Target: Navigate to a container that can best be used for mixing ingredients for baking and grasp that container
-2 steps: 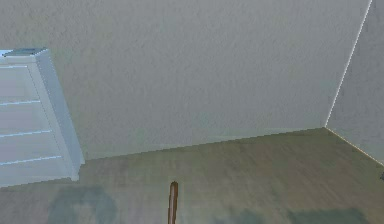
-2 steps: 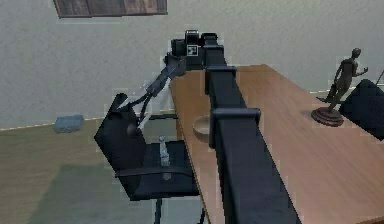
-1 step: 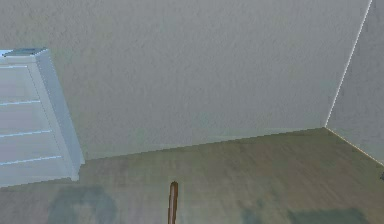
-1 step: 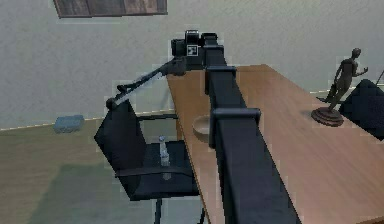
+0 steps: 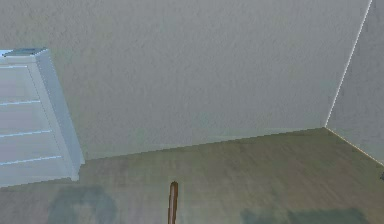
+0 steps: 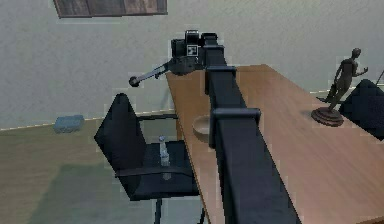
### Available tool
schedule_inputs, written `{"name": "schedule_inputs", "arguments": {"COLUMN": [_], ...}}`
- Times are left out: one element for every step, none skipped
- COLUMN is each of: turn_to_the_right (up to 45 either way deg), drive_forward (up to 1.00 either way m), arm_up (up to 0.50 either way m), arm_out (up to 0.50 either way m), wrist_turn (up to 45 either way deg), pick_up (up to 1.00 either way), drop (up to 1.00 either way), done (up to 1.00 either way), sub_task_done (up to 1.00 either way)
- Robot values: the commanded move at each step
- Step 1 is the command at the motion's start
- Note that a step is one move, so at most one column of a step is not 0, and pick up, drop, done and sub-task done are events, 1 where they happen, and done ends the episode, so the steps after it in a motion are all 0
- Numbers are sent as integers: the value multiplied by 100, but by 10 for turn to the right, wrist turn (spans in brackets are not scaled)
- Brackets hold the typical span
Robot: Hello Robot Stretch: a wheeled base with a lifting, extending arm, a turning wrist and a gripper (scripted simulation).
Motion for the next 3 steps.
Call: {"name": "schedule_inputs", "arguments": {"turn_to_the_right": [0,0,0], "drive_forward": [0,0,0], "arm_up": [0,0,-30], "arm_out": [0,0,0], "wrist_turn": [450,270,0], "pick_up": [0,0,0], "drop": [0,0,0], "done": [0,0,0], "sub_task_done": [0,0,0]}}
